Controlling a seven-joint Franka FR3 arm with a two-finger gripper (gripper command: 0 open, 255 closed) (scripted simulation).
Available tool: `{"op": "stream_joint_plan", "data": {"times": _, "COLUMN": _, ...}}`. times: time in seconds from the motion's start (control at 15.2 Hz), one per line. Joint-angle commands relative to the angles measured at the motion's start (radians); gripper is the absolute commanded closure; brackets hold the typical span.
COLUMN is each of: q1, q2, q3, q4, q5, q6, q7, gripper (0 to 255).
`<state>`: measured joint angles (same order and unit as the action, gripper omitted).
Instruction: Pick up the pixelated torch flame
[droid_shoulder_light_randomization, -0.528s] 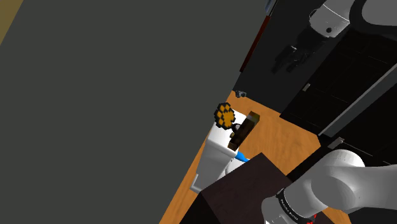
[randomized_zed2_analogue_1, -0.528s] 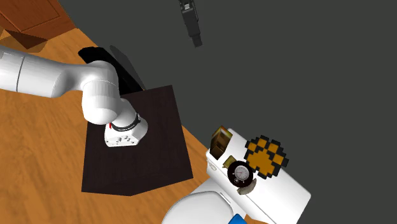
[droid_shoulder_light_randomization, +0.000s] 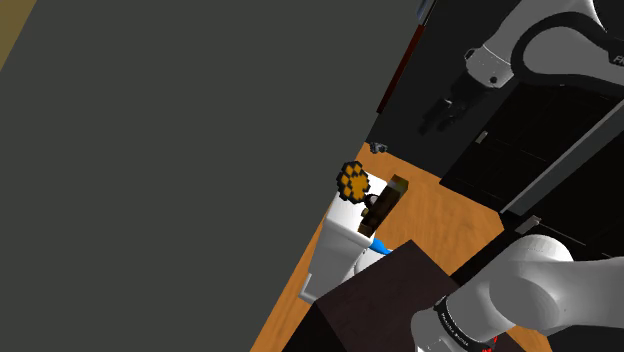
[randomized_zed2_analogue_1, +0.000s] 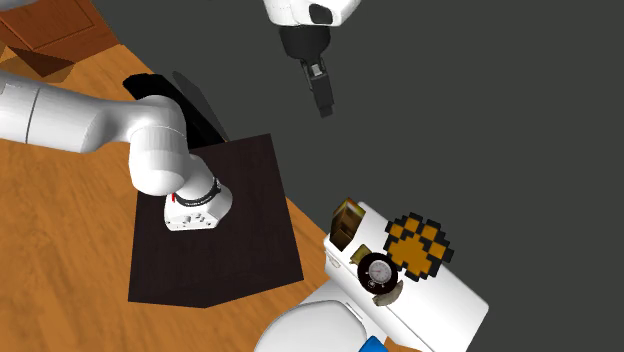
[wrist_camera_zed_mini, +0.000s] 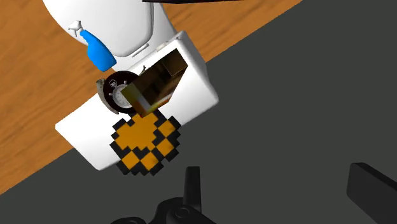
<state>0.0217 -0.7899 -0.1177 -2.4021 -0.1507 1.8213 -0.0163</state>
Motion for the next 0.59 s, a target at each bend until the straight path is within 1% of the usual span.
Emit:
{"op": "stream_joint_plan", "data": {"times": 0.0, "q1": 0.001, "q2": 0.022, "q3": -0.045, "q4": -0.032, "q5": -0.013, "q6": 0.046, "q7": -0.057, "gripper": 0}}
{"op": "stream_joint_plan", "data": {"times": 0.26, "q1": 0.004, "q2": 0.084, "q3": -0.134, "q4": -0.084, "q5": -0.037, "q6": 0.141, "q7": -0.167, "gripper": 0}}
{"op": "stream_joint_plan", "data": {"times": 0.53, "q1": 0.012, "q2": 0.174, "q3": -0.226, "q4": -0.113, "q5": -0.052, "q6": 0.240, "q7": -0.282, "gripper": 0}}
